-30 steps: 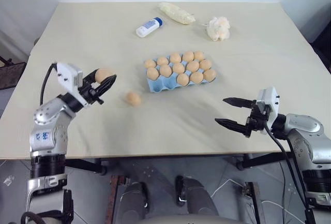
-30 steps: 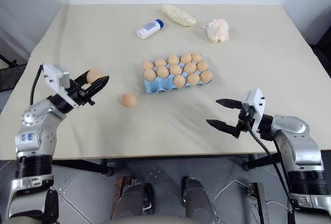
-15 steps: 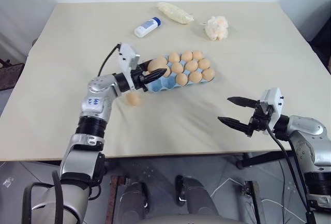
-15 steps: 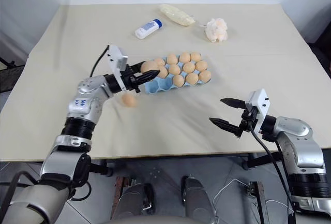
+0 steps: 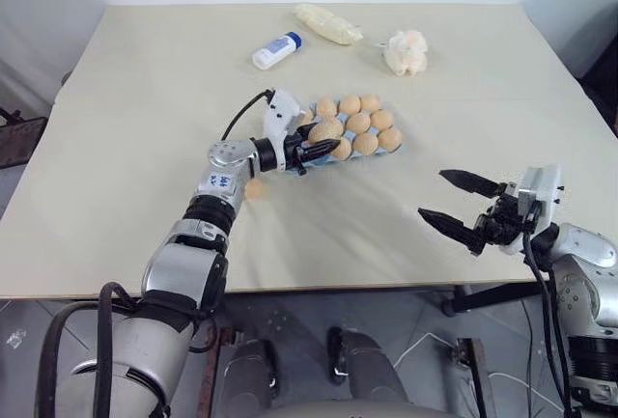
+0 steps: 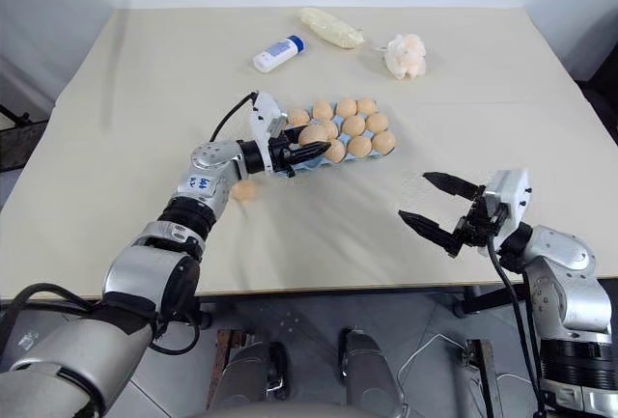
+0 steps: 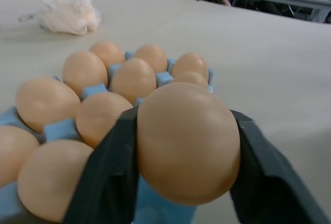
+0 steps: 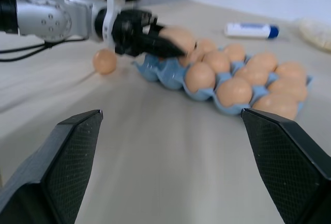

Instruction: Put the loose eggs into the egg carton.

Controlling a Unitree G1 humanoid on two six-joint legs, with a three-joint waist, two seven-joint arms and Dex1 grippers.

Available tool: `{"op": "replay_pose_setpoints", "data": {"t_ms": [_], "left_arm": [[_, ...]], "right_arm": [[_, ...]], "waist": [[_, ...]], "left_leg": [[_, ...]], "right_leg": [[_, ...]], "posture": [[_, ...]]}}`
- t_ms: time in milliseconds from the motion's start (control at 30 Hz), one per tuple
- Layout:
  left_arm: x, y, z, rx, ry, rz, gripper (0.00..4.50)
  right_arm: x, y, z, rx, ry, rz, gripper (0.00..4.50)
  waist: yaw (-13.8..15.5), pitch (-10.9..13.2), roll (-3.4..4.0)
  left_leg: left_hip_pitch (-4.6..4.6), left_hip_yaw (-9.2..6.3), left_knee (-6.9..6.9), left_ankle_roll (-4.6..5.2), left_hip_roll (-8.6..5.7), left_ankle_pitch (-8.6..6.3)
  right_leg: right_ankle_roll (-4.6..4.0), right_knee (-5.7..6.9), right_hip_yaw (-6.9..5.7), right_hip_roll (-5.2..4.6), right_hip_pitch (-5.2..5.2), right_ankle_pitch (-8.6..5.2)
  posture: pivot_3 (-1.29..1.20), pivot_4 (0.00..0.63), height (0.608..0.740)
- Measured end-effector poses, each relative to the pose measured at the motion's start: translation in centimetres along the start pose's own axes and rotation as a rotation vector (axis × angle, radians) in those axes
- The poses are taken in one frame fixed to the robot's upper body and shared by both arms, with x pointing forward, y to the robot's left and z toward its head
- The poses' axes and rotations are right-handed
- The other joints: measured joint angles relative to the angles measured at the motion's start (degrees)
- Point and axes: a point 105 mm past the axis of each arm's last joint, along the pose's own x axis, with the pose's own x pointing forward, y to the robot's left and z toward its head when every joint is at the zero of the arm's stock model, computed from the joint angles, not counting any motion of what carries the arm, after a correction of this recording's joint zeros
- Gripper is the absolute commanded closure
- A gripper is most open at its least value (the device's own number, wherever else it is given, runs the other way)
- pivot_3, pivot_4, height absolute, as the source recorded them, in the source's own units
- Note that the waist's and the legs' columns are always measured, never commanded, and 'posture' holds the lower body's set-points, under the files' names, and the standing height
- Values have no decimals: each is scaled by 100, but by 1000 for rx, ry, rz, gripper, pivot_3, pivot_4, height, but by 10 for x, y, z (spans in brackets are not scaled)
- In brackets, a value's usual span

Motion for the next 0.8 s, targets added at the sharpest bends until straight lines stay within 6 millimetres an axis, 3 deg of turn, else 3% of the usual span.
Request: {"op": "replay_pose_setpoints", "data": {"t_ms": [167, 500, 700, 800], "left_arm": [[1, 0, -2, 16, 25, -1, 16], [-3, 10, 8, 35, -1, 33, 16], [-40, 35, 66, 129, -154, 91, 16], [-73, 42, 76, 192, -172, 129, 16]], "right_arm": [[0, 0, 1, -9, -9, 0, 0], [0, -1, 2, -10, -10, -11, 0], [4, 2, 10, -19, -40, 8, 0], [9, 3, 17, -32, -59, 30, 0]], "waist": [[0, 0, 0], [-8, 0, 0], [-18, 1, 2], [-26, -1, 5]], "left_leg": [[0, -1, 0, 0, 0, 0], [0, -1, 0, 0, 1, 0], [3, 1, -1, -6, 4, 3], [12, 7, -1, -6, 5, 4]], "right_leg": [[0, 0, 0, 0, 0, 0], [0, 2, 0, 1, 0, 0], [-1, 12, 2, 3, -1, 0], [-2, 21, 9, 3, 0, -1]], "posture": [[0, 150, 740], [0, 150, 740], [0, 150, 740], [0, 150, 740]]}}
